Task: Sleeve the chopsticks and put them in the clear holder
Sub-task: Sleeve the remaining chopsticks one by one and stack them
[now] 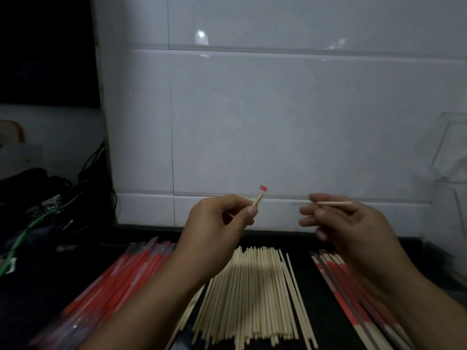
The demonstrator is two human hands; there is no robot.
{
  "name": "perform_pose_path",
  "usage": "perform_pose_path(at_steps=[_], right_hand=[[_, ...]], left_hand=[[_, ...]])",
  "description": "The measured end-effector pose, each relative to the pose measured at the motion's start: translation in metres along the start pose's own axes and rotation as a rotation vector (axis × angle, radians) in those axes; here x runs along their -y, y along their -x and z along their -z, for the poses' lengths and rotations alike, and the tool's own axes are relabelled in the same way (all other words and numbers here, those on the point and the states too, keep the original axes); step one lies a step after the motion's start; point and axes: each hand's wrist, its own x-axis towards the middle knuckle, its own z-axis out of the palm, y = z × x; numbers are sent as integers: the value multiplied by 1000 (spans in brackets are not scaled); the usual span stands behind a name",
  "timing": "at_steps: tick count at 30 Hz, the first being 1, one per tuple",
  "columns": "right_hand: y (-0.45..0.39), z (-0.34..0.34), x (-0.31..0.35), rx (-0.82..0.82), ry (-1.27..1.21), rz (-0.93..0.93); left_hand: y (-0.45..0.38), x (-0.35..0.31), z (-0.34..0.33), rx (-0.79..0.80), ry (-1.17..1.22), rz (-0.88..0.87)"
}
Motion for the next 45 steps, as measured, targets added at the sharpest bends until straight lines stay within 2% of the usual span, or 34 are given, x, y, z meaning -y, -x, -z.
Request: perform_pose_path(at_steps=[5, 9, 14, 21, 34, 39, 45], right_hand=[[-10, 11, 2, -288, -143, 131], [-13, 16, 7, -354, -295, 147], [-13, 17, 4, -360, -250, 155], [-12, 17, -1, -369, -94, 145], [-13, 14, -8, -322, -109, 87], [-11, 12, -8, -253, -117, 6], [-6, 6, -12, -109, -1, -41]], left_hand=[[1, 1, -1, 97, -28, 62], [3, 0, -3, 209, -92, 98], [5, 1, -4, 327, -151, 124], [4, 1, -4, 339, -115, 119], [5, 0, -4, 366, -148, 109], [5, -1, -4, 365, -147, 112], [6, -2, -5, 384, -147, 113]])
